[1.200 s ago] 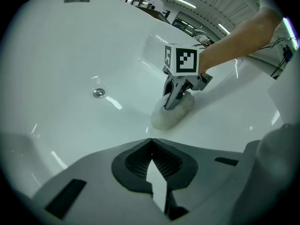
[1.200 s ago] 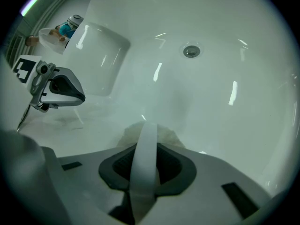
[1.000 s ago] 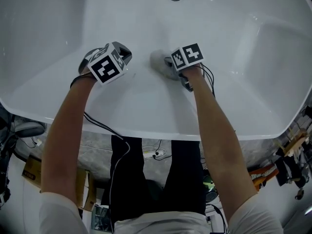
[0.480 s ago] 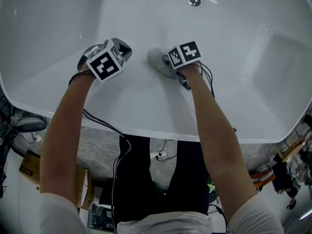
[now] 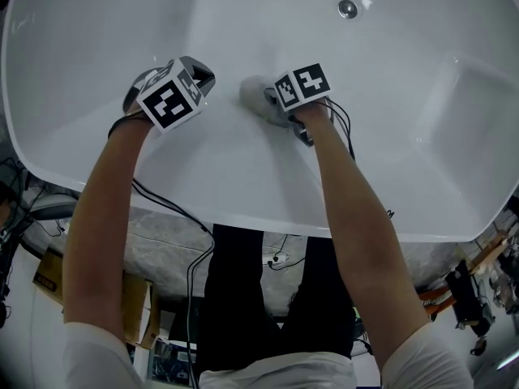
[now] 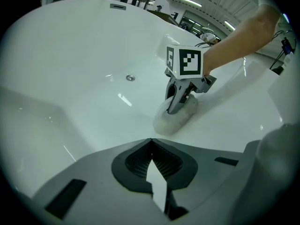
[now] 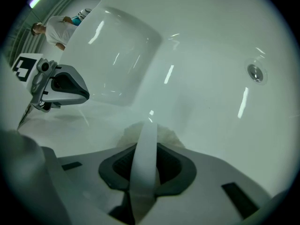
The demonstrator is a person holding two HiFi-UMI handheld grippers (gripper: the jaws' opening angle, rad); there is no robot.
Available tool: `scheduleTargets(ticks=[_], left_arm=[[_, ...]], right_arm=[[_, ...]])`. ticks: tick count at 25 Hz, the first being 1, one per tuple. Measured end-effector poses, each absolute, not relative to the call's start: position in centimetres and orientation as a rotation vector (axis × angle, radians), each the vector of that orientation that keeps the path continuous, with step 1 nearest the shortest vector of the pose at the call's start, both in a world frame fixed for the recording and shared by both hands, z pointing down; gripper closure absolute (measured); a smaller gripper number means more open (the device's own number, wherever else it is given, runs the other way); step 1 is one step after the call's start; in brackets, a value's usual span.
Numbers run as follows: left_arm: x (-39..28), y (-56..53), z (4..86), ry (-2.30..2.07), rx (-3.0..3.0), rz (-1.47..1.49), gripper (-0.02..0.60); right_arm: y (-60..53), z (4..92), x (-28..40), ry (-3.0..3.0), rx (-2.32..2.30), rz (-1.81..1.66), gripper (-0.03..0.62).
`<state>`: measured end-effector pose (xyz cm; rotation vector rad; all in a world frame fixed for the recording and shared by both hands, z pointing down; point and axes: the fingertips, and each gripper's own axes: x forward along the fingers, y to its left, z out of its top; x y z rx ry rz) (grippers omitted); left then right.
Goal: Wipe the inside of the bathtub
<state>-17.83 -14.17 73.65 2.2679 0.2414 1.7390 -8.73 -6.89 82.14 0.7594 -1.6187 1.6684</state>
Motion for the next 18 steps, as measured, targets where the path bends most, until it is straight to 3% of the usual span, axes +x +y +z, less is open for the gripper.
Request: scheduleTargets(ticks=[18], left_arm=[[-28.0,-19.9,74.3,0.192,2.203,1.862,0.574]], right_arm=[[-13.8,82.8,-19.9,-1.708,0.718,1.625,0.502]])
